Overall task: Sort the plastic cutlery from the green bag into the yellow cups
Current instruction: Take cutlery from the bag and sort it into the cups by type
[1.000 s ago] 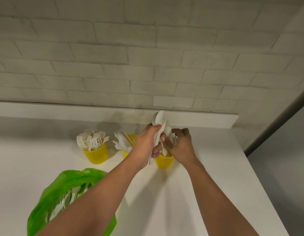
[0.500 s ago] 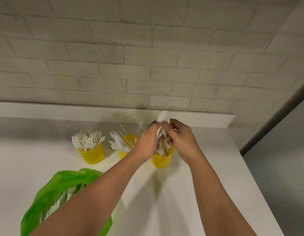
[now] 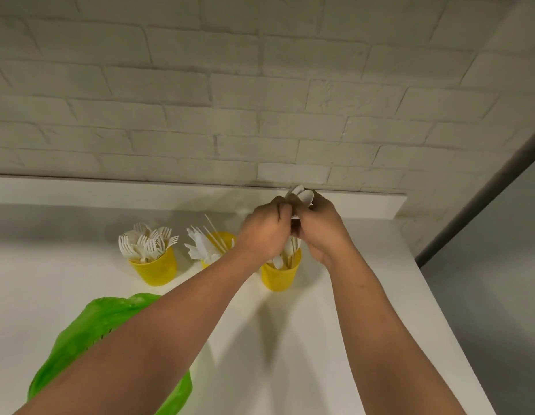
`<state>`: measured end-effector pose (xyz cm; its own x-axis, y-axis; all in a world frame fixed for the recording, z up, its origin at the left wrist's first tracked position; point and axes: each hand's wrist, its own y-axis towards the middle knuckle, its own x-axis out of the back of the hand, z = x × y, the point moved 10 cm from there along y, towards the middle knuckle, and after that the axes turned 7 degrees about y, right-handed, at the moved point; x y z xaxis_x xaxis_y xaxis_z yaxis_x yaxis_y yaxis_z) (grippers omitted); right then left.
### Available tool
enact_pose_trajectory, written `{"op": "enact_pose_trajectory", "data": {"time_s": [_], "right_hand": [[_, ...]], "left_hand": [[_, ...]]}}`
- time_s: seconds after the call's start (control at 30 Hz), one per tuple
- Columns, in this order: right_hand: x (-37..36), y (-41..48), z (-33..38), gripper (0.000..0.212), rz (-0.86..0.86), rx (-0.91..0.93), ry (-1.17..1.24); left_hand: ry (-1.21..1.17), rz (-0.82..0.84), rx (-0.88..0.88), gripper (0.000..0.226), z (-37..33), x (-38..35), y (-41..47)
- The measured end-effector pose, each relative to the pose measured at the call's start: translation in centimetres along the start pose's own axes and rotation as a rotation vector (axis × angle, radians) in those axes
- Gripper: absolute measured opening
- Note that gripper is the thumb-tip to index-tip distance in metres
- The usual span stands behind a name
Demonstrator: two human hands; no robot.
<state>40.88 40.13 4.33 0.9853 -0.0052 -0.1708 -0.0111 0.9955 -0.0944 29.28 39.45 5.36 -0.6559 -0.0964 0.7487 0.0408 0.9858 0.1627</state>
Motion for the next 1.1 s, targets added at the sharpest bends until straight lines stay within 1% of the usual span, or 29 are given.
{"op": "enact_pose_trajectory", "data": {"time_s": [0.07,0.17,0.27,0.37,0.47,0.5,0.57,0.6,0.63,0.7,0.8,0.87,0.97,1.1], "right_hand": [[0.5,0.3,0.5,0.014,-0.018,0.048,-0.031],[1.2,1.0,1.8,0.011,-0.036,0.151,-0.255],[1.5,1.3,2.4,0.017,-0.023,0.193,-0.452],[2.0,1.5,2.7,0.012,-0.014,0.245,-0.527],[1.8,1.3,2.7,0.008,0.029,0.311,-0.608],[1.6,1.5,2.5,0.012,0.048,0.327,-0.638],[1.5,1.8,2.0,0.035,0.057,0.353,-0.692],[1.5,2.0,1.7,0.043,0.046,0.360,-0.715],[1.5,2.0,1.5,0.046,0.039,0.366,-0.720],[1.4,1.6,1.2,0.048,0.038,0.385,-0.701],[0.7,0.7,0.5,0.052,0.080,0.430,-0.728],[0.5,0.4,-0.5,0.057,0.095,0.430,-0.766],[0.5,-0.5,-1.2,0.055,0.101,0.479,-0.810],[1.7,-1.0,-2.6,0.038,0.077,0.506,-0.823]], "left_hand": [[-0.027,0.048,0.004,0.038,-0.2,-0.6,0.6],[-0.122,0.146,-0.019,0.036,-0.8,-1.4,1.0],[-0.072,0.223,-0.084,0.043,-1.4,-1.6,1.5],[-0.038,0.325,-0.105,0.033,-1.2,-2.0,1.8],[0.013,0.393,-0.150,0.030,-1.1,-2.4,2.1],[0.033,0.396,-0.170,0.026,-1.1,-2.5,2.3],[0.062,0.362,-0.203,0.008,-1.2,-2.2,2.6],[0.076,0.337,-0.216,0.007,-1.3,-2.0,2.7],[0.084,0.315,-0.224,0.012,-1.3,-1.9,2.7],[0.084,0.270,-0.207,0.023,-0.7,-1.8,2.8],[0.048,0.246,-0.158,0.046,0.4,-2.1,2.3],[0.044,0.215,-0.165,0.054,0.8,-2.2,2.0],[0.044,0.175,-0.166,0.053,1.5,-2.4,1.6],[0.158,0.198,-0.166,0.051,2.0,-3.0,1.6]]}}
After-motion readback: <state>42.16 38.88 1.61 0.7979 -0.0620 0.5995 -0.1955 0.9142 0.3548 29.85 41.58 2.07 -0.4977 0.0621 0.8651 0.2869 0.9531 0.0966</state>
